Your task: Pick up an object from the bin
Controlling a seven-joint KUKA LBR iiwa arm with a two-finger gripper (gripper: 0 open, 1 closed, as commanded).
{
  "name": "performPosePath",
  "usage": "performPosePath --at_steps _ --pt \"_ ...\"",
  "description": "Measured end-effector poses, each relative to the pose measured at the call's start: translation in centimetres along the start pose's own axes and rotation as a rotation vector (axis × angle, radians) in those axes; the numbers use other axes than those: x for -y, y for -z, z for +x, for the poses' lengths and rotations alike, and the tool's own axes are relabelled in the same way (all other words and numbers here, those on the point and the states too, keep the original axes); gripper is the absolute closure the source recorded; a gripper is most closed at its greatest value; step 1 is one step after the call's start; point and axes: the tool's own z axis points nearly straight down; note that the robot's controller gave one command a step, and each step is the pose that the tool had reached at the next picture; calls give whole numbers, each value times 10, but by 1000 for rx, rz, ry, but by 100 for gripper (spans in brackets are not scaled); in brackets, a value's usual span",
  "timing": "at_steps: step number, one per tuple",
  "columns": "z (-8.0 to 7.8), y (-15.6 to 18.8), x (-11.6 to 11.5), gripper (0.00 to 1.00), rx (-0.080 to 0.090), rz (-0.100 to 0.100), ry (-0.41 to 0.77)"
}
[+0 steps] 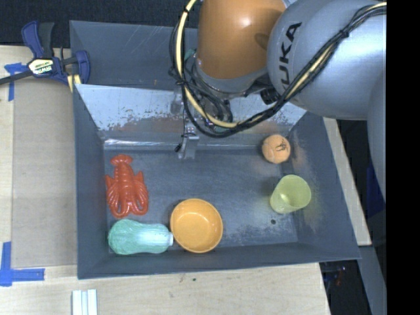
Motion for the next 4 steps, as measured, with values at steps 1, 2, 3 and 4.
performPosePath --at_steps 1,2,3,4 --pt "-1 5 1 0 9 -2 -4" --pt "56 -126 37 0 11 0 230" --pt "112 -82 -8 0 22 -5 92" --pt "106 -137 44 0 4 4 557"
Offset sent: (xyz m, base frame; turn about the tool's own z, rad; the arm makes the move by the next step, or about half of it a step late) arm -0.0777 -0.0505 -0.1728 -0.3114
